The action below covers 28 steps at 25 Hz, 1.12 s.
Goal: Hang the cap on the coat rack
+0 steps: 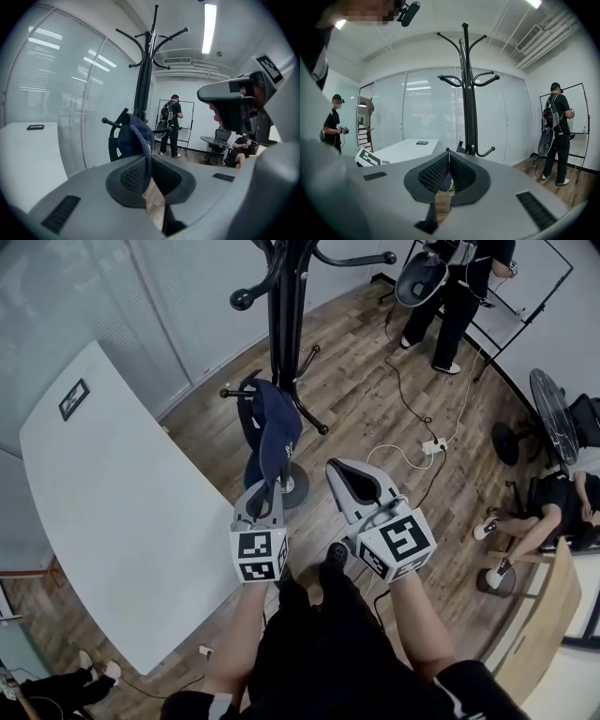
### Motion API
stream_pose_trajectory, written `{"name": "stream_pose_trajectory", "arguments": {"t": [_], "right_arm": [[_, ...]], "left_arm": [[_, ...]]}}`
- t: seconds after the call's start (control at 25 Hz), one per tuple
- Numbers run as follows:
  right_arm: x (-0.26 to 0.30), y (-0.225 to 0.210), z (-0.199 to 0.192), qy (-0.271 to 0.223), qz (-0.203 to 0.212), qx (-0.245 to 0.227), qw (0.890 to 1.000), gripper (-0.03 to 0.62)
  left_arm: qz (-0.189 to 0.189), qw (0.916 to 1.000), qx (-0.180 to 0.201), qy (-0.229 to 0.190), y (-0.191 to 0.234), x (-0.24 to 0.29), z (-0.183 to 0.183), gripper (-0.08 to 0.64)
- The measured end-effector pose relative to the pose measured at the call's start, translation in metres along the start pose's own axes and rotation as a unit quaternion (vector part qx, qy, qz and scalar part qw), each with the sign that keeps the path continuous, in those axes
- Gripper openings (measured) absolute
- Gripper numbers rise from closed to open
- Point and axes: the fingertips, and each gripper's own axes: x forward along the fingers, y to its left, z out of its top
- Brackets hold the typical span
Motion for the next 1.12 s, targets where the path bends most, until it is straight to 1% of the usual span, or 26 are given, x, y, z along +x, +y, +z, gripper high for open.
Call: {"name": "stream_pose_trajectory", "arguments": {"t": [0.2, 0.36, 0.44, 0.56, 0.72, 0.76, 0.88, 0.96, 1.08, 1.12], "right_arm": [[0.010, 0.008, -0.025, 0.033, 0.009, 0.003, 0.999, 0.031], [0.018, 0.012, -0.049, 0.059, 0.013, 0.009, 0.998, 0.031], [0.020, 0.013, -0.061, 0.069, 0.013, 0.017, 0.997, 0.031], [0.021, 0.013, -0.075, 0.081, 0.011, 0.027, 0.996, 0.031], [0.024, 0.011, -0.087, 0.094, 0.005, 0.029, 0.995, 0.031], [0.025, 0.009, -0.089, 0.097, 0.003, 0.030, 0.995, 0.031], [0.027, 0.006, -0.094, 0.102, -0.003, 0.035, 0.994, 0.031], [0.027, 0.005, -0.095, 0.104, -0.005, 0.037, 0.994, 0.031], [0.026, 0.006, -0.097, 0.106, -0.006, 0.040, 0.994, 0.031], [0.026, 0.006, -0.098, 0.106, -0.006, 0.042, 0.993, 0.031]], "left_arm": [[0.002, 0.9988, -0.012, 0.048, 0.001, 0.016, -0.020, 0.037], [0.002, 0.9962, -0.037, 0.079, 0.003, 0.027, -0.036, 0.040], [0.000, 0.9945, -0.057, 0.087, 0.003, 0.032, -0.041, 0.040], [-0.004, 0.9918, -0.086, 0.094, 0.001, 0.037, -0.048, 0.069], [0.006, 0.9886, -0.113, 0.099, 0.005, 0.043, -0.055, 0.074], [0.007, 0.9877, -0.119, 0.101, 0.005, 0.044, -0.057, 0.086], [0.006, 0.9855, -0.131, 0.107, 0.006, 0.049, -0.061, 0.167], [0.008, 0.9846, -0.136, 0.110, 0.008, 0.051, -0.062, 0.193], [0.016, 0.9829, -0.143, 0.115, 0.011, 0.053, -0.064, 0.290], [0.018, 0.9825, -0.144, 0.117, 0.011, 0.053, -0.065, 0.311]]}}
